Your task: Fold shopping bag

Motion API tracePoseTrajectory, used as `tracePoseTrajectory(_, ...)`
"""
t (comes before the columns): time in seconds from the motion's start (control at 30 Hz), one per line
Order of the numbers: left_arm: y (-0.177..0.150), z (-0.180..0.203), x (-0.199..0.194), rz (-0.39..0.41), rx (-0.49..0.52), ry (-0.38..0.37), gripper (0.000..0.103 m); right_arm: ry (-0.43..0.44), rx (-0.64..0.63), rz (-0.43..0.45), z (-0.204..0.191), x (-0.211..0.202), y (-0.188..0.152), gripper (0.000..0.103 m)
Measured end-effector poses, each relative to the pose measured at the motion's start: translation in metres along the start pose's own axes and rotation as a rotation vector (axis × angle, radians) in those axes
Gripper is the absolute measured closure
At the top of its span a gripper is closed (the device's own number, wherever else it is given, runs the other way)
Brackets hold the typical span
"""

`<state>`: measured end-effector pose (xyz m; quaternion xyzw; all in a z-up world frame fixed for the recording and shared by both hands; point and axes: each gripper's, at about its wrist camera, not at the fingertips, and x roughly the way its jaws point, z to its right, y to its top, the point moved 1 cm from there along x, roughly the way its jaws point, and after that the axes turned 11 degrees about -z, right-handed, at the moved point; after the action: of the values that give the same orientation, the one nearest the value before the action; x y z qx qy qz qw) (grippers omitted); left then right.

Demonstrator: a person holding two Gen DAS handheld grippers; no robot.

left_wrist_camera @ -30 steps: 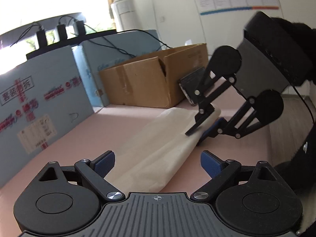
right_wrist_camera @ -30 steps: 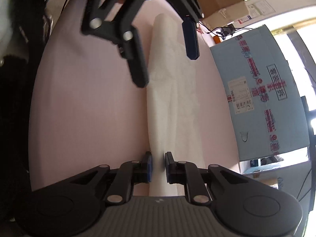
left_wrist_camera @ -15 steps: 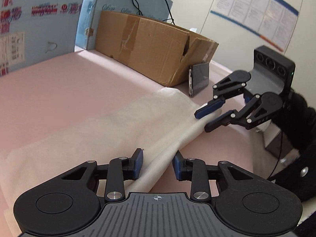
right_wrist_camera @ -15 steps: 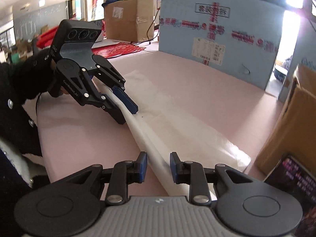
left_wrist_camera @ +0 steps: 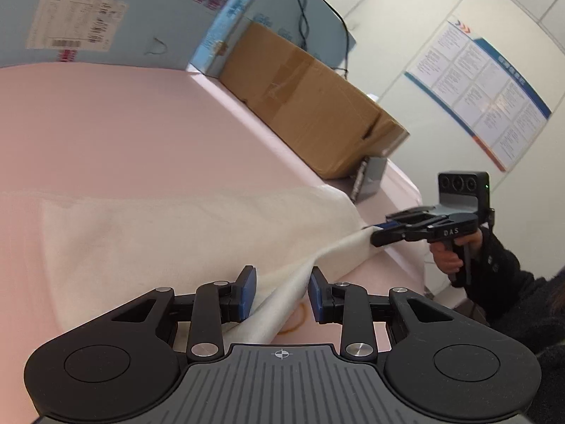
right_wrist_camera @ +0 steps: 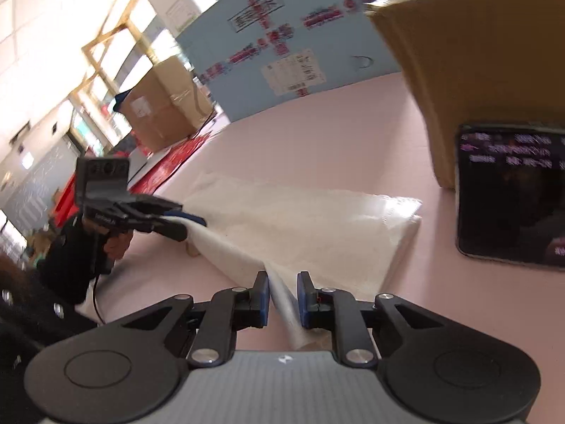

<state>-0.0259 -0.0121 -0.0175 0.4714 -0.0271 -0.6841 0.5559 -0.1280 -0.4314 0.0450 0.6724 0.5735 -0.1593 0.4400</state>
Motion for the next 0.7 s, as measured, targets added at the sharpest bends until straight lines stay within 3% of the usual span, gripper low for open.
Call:
tracePoseTrajectory(0.1, -0.003, -0.009, -0.009, 0.047, -0.032, 0.048, 0.071, -0.069, 0.031, 0.043, -0.002, 0.001, -0.001, 0.084)
tracePoseTrajectory(0.17, -0.008, -0.004, -0.014, 0.073, -0.014, 0.123, 0.071, -0.125, 0.034, 0.07, -0.007, 0.003, -0.002, 0.082)
tracePoseTrajectory(0.37, -0.022, 0.021, -0.022, 0.115, 0.058, 0.384, 0.071, -0.436, -0.184, 0.128, -0.045, 0.024, -0.008, 0.075)
tracePoseTrajectory(0.47, -0.029, 0.028, -0.024, 0.119, 0.087, 0.472, 0.07, -0.58, -0.308, 0.124, -0.055, 0.037, -0.016, 0.069)
tracePoseTrajectory(0.53, -0.033, 0.032, -0.025, 0.116, 0.11, 0.543, 0.067, -0.585, -0.292, 0.143, -0.052, 0.036, -0.019, 0.068)
tracePoseTrajectory(0.63, -0.038, 0.039, -0.029, 0.115, 0.135, 0.726, 0.054, -0.603, -0.304, 0.174, -0.054, 0.036, -0.027, 0.068)
tracePoseTrajectory(0.7, -0.04, 0.043, -0.032, 0.11, 0.151, 0.884, 0.053, -0.644, -0.347, 0.19, -0.059, 0.04, -0.032, 0.068)
